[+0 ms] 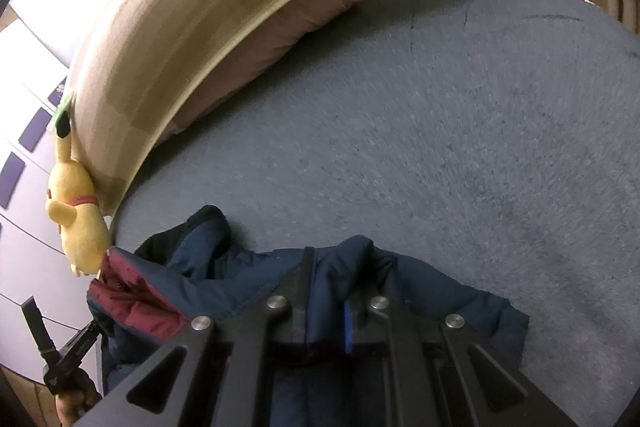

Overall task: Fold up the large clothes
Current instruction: 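Carry the held hem with both grippers over the jacket toward the collar, then open both grippers and release the hem onto the jacket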

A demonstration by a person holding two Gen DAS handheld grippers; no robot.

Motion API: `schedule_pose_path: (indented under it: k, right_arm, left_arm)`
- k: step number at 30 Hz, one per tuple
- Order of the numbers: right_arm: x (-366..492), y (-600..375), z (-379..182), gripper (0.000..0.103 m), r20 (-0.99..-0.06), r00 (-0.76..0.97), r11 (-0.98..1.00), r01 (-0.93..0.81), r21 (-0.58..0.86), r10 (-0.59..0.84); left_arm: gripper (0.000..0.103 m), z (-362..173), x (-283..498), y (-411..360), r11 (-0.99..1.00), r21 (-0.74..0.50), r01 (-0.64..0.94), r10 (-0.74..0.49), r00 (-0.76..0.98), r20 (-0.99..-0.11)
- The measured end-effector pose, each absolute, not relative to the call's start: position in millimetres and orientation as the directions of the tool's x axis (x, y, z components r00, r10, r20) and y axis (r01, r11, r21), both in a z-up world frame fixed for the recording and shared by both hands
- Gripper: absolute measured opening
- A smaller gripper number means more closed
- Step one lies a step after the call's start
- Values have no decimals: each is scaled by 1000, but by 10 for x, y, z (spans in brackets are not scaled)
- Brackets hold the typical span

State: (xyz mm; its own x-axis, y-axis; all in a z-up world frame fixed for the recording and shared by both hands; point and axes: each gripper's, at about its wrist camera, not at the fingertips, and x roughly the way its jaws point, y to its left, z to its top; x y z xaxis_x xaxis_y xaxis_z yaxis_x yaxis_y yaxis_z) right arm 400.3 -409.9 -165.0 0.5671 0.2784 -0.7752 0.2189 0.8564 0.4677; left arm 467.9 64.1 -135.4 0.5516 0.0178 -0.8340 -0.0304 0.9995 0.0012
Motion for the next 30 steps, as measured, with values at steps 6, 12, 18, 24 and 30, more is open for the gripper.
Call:
schedule_pose_path:
  k: [6,12,18,24,30]
  right_arm:
    - [4049,-4074,-1716,11,-796,542,862,233,449,269]
    - [4106,-4060,-1765,11,-817,515,867,248,432,260]
    - [4144,-4067,-1780,11,-829,493,864,261,430,264]
    - [4201,-4053,-1820,11,-842,472,863,277,423,261]
    - [4235,-4058,-1839,11,-852,450,860,287,422,268]
  left_arm:
    - [9,-1438,4741,616,999,9,-31,24,534,-845]
    - [9,-1484,4791,589,999,23,-28,34,516,-856]
    - [9,-1495,4826,549,999,40,-24,46,503,-863]
    - [9,-1519,4859,533,999,50,-22,55,491,-870]
    - [9,-1534,4897,517,998,59,-18,60,479,-876]
